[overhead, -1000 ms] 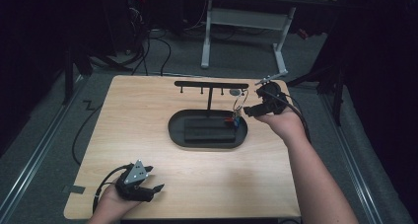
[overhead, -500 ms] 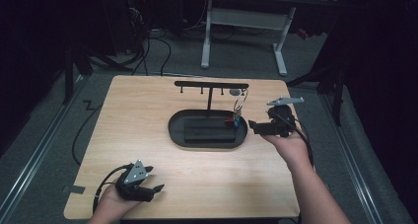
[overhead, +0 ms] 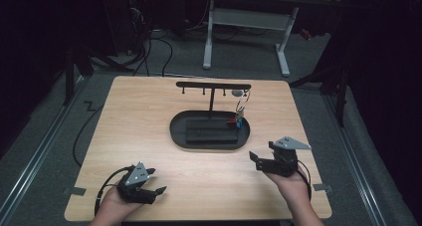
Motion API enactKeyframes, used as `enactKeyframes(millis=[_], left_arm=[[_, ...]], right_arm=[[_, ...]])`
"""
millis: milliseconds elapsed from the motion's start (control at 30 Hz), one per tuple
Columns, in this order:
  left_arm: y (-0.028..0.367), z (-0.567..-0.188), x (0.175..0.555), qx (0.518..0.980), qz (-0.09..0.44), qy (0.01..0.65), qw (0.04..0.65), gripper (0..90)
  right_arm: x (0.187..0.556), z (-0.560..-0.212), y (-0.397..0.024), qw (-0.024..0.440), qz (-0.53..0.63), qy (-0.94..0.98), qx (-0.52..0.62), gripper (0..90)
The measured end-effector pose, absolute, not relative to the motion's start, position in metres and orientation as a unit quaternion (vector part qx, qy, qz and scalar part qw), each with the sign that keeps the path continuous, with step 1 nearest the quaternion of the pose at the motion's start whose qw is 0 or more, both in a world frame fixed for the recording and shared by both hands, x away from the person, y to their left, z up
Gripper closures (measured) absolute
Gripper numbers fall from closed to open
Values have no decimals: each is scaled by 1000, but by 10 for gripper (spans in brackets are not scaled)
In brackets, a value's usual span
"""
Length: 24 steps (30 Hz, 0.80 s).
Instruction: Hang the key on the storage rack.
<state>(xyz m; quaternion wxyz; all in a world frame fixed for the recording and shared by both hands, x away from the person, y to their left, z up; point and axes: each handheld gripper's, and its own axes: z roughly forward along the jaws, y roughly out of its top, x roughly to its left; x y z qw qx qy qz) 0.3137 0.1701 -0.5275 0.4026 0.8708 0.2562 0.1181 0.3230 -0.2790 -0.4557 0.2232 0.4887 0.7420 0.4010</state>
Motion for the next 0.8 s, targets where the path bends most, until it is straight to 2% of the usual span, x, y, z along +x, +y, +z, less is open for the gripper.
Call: enactKeyframes(millis=[233,300,367,400,800], left_arm=[[170,-528,309,865,114,254,417,256],[170,-528,307,864,117,254,418,255],[169,-527,306,862,124,256,419,255],[168,-527,306,862,126,257,419,254],[175,-525,299,862,143,263,410,251]], right_arm=[[289,-490,-289,230,426,724,492,161],[267,-505,-294,253,441,711,486,162],[261,-509,-295,255,444,709,485,162],[258,-511,-295,241,443,716,483,159],[263,-516,-287,229,433,735,469,156]])
